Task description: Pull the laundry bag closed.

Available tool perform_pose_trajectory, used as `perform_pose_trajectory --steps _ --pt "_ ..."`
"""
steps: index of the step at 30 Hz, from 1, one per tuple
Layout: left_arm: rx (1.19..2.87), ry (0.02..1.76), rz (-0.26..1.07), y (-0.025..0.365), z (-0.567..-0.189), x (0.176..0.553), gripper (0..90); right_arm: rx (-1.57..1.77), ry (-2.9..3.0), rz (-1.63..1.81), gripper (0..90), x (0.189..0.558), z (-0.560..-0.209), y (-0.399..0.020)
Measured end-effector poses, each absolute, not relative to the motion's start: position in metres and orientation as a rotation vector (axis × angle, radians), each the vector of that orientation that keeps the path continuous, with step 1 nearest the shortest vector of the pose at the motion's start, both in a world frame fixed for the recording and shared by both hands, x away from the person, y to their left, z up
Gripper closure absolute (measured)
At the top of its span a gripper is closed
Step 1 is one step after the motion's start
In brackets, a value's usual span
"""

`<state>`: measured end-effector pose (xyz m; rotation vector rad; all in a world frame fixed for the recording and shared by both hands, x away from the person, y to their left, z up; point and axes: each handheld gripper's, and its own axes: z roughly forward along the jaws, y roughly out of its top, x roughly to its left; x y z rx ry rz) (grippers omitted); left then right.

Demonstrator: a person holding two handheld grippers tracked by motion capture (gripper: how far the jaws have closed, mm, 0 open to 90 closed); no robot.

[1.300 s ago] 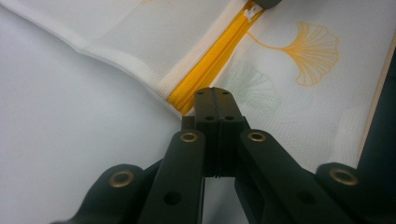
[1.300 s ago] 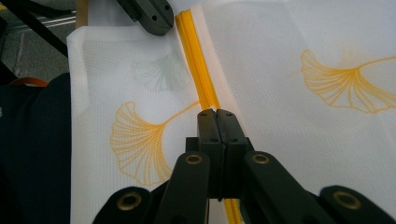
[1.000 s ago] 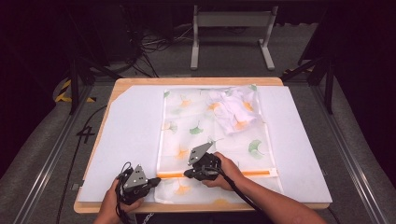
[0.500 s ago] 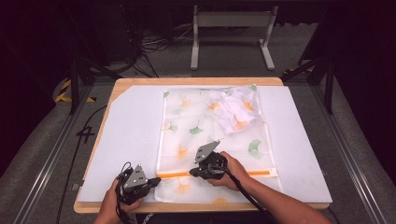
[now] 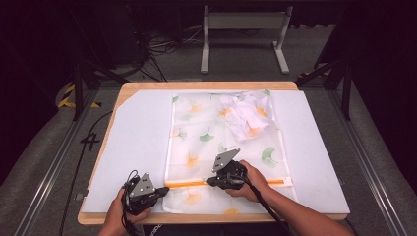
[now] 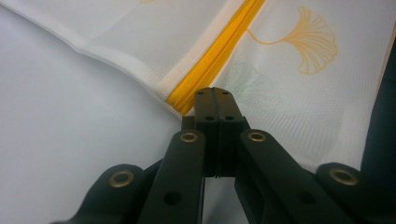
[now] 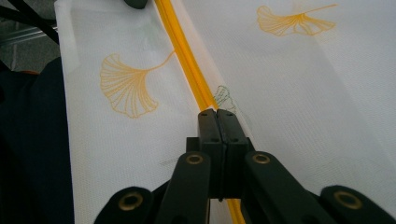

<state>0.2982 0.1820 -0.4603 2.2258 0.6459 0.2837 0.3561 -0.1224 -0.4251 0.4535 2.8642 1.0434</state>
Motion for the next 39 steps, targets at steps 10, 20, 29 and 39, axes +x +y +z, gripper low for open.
perform_pose_trajectory --steps 10,20,29,39 --pt "2.232 0.644 0.288 0.181 -0.460 0.298 90.0 0.479 2.860 1.052 90.0 0.355 -0.426 -0.133" --pt "2.231 0.642 0.287 0.181 -0.460 0.298 90.0 0.482 2.853 1.050 90.0 0.353 -0.423 -0.142" --pt "2.230 0.641 0.288 0.182 -0.460 0.299 90.0 0.506 2.840 1.060 90.0 0.353 -0.421 -0.150" --pt "2.230 0.642 0.286 0.182 -0.460 0.299 90.0 0.511 2.832 1.064 90.0 0.352 -0.420 -0.157"
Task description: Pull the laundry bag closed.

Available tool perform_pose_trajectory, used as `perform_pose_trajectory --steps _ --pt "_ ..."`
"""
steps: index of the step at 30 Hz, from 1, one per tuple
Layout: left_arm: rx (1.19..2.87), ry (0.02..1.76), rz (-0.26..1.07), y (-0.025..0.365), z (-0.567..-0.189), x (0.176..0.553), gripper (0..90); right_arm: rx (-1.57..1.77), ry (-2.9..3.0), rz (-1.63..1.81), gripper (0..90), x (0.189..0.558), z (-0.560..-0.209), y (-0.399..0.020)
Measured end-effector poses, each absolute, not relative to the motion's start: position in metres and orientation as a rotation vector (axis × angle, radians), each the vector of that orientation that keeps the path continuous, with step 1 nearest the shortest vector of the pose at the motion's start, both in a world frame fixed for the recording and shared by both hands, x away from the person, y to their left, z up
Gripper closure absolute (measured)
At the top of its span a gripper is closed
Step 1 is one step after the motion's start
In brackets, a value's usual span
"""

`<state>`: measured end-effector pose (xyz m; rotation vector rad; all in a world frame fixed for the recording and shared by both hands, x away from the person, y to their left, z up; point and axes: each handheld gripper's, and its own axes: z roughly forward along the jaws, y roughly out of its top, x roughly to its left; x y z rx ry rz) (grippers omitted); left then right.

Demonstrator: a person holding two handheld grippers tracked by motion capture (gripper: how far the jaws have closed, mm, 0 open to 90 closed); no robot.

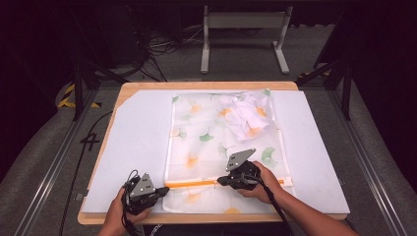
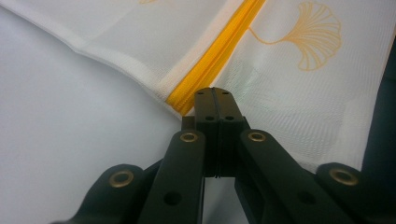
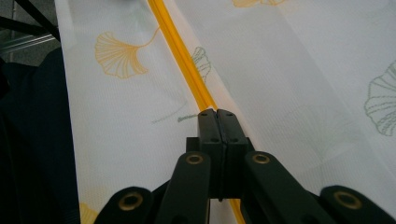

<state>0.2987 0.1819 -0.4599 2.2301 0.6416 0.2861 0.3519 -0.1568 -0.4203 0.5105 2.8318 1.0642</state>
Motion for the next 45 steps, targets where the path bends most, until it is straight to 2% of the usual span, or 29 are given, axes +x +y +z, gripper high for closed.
perform_pose_trajectory --steps 45 --pt "2.225 0.647 0.274 0.183 -0.460 0.299 90.0 0.603 2.805 1.031 90.0 0.346 -0.423 -0.206"
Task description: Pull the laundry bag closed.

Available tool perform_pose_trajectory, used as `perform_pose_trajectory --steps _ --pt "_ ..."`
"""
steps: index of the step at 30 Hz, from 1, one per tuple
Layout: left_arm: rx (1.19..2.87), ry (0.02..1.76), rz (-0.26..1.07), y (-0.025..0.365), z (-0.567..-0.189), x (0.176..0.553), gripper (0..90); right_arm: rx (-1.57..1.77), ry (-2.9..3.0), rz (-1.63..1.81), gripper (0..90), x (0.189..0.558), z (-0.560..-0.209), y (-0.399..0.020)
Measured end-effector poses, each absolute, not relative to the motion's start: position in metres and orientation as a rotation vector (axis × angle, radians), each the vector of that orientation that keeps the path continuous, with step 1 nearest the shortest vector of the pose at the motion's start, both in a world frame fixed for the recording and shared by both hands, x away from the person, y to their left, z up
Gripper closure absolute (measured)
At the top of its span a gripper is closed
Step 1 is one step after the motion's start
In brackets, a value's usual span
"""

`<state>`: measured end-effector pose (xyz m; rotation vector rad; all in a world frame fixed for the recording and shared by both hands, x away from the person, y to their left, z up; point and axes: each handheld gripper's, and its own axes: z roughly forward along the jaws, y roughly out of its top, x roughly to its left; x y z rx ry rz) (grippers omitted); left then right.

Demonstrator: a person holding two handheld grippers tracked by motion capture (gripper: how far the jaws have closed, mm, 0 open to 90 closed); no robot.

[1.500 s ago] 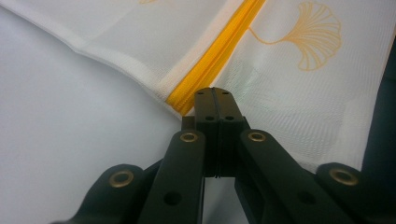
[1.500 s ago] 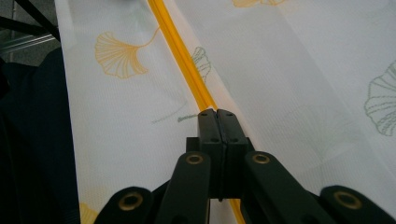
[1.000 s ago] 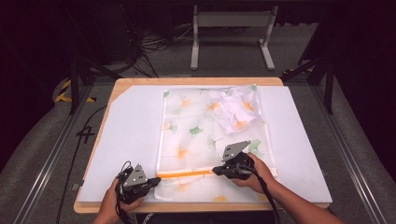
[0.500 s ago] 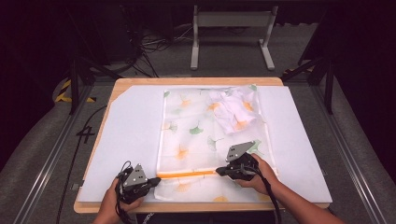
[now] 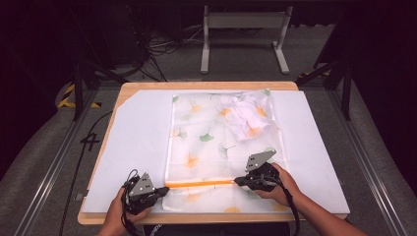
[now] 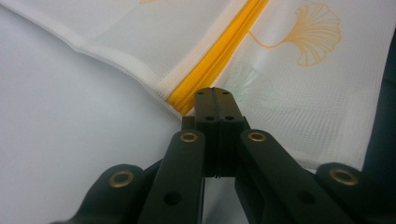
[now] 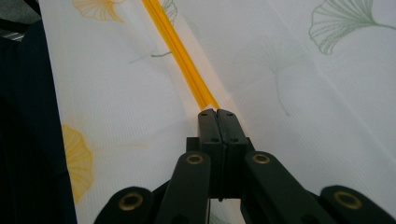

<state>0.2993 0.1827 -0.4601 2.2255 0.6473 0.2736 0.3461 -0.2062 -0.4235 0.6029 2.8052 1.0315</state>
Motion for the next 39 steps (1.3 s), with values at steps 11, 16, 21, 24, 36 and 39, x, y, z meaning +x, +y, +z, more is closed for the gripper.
perform_pose_trajectory --steps 11,16,21,24,36,39 --pt "2.230 0.646 0.275 0.182 -0.460 0.300 90.0 0.621 2.795 1.024 90.0 0.342 -0.424 -0.215" --pt "2.231 0.647 0.277 0.182 -0.460 0.299 90.0 0.645 2.788 1.017 90.0 0.341 -0.425 -0.222" --pt "2.231 0.650 0.282 0.182 -0.459 0.299 90.0 0.666 2.774 1.025 90.0 0.340 -0.424 -0.227" --pt "2.230 0.651 0.281 0.182 -0.460 0.299 90.0 0.661 2.775 1.019 90.0 0.337 -0.425 -0.228" --pt "2.232 0.647 0.277 0.182 -0.459 0.299 90.0 0.701 2.758 1.013 90.0 0.336 -0.427 -0.238" --pt "2.231 0.646 0.276 0.182 -0.459 0.299 90.0 0.705 2.749 1.022 90.0 0.335 -0.427 -0.241"
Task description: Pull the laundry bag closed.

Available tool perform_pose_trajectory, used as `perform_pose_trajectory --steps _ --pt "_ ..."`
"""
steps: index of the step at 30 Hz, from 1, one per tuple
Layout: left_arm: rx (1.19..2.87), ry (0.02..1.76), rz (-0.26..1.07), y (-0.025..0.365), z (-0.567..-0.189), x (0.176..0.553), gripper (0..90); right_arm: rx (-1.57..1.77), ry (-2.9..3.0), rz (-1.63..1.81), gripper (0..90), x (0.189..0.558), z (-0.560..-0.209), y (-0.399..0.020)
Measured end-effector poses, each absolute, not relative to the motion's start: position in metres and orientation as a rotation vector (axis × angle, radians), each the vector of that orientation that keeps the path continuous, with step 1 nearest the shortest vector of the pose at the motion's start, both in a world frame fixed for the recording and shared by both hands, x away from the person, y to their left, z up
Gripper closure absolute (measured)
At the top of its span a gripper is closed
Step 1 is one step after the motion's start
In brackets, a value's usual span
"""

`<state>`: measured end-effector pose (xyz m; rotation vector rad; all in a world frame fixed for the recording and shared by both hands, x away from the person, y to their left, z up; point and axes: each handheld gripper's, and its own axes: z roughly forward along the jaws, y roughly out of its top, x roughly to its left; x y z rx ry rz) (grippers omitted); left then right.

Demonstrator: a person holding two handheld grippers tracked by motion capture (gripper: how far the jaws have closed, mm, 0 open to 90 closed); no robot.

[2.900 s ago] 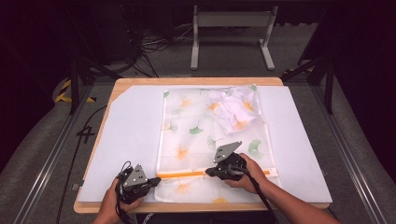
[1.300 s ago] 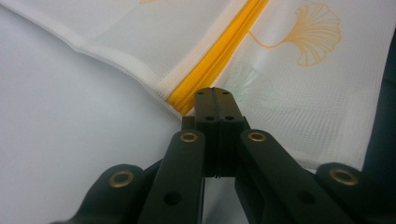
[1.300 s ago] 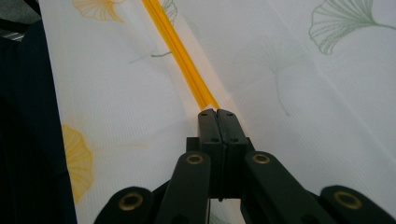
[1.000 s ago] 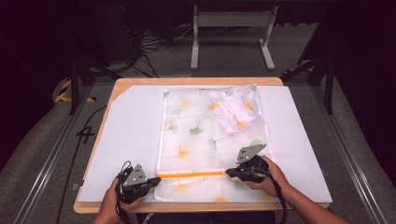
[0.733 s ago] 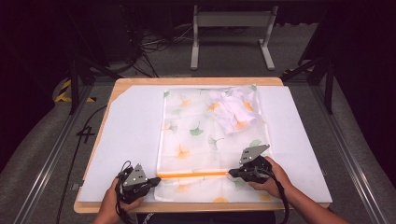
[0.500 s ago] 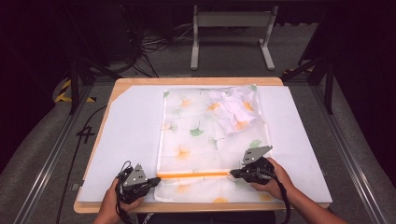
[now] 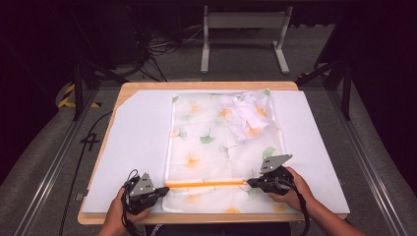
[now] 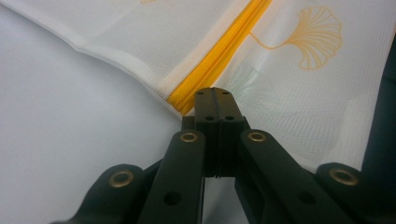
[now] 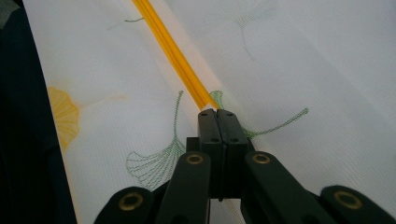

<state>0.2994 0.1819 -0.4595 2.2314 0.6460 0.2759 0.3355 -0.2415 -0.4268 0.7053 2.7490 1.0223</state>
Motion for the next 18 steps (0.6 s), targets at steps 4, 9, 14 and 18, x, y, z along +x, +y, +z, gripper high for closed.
perform_pose_trajectory --steps 4,9,14,18 --pt "2.233 0.643 0.275 0.182 -0.459 0.300 90.0 0.692 2.743 1.027 90.0 0.334 -0.424 -0.243" --pt "2.234 0.643 0.274 0.182 -0.459 0.300 90.0 0.700 2.738 1.006 90.0 0.332 -0.424 -0.246" --pt "2.235 0.643 0.275 0.182 -0.459 0.300 90.0 0.714 2.734 1.006 90.0 0.333 -0.425 -0.251" --pt "2.235 0.641 0.275 0.182 -0.459 0.300 90.0 0.733 2.730 1.011 90.0 0.334 -0.426 -0.256"
